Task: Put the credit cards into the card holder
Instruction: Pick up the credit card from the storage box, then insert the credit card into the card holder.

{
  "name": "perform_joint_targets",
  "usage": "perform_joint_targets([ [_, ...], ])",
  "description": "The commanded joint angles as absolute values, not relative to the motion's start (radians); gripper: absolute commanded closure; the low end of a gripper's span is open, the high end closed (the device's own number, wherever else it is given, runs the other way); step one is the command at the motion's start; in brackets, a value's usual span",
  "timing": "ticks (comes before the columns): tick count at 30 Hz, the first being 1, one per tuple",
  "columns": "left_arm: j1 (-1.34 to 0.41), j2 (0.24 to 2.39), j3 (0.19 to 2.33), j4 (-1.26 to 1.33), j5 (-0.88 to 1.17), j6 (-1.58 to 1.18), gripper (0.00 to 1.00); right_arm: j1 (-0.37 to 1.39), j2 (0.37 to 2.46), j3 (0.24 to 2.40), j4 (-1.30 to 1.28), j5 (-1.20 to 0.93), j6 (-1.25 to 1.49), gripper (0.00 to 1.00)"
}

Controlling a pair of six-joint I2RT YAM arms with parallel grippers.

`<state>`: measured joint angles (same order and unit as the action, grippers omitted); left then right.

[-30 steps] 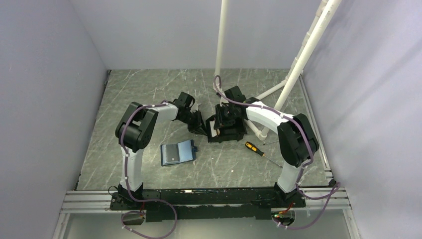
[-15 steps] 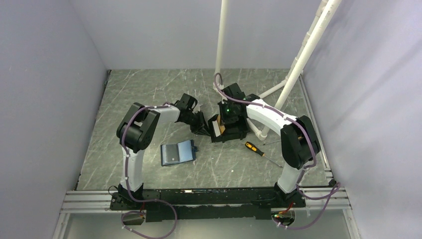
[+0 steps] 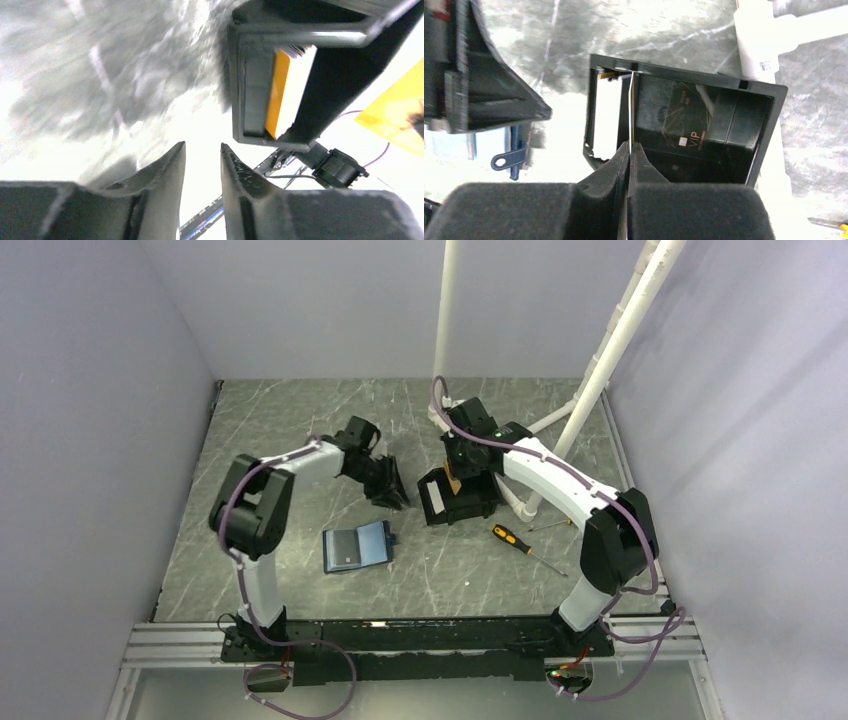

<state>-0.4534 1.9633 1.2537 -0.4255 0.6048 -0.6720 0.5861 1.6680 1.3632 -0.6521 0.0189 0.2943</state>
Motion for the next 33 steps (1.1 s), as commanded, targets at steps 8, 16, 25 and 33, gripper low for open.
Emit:
perform_joint_targets([
  [8, -0.216, 1.400, 1.097, -0.903, 0.486, -0.417, 0.19, 0.812, 1.647, 1.352, -0.375, -0.394, 0.468, 1.00],
  [16, -0.140, 1.282, 0.920, -0.922, 0.383, -0.616, 0.13, 0.844, 1.799, 1.198, 0.063, -0.679, 0.751, 1.00],
  [25, -0.137, 1.335, 0.790, -0.816, 0.295, -0.747, 0.25, 0.848, 1.904, 1.168, 0.066, -0.688, 0.738, 1.00],
  [33, -0.137, 1.401, 0.746, -0.754, 0.302, -0.735, 0.47, 0.840, 1.938, 1.159, 0.057, -0.689, 0.723, 1.00],
])
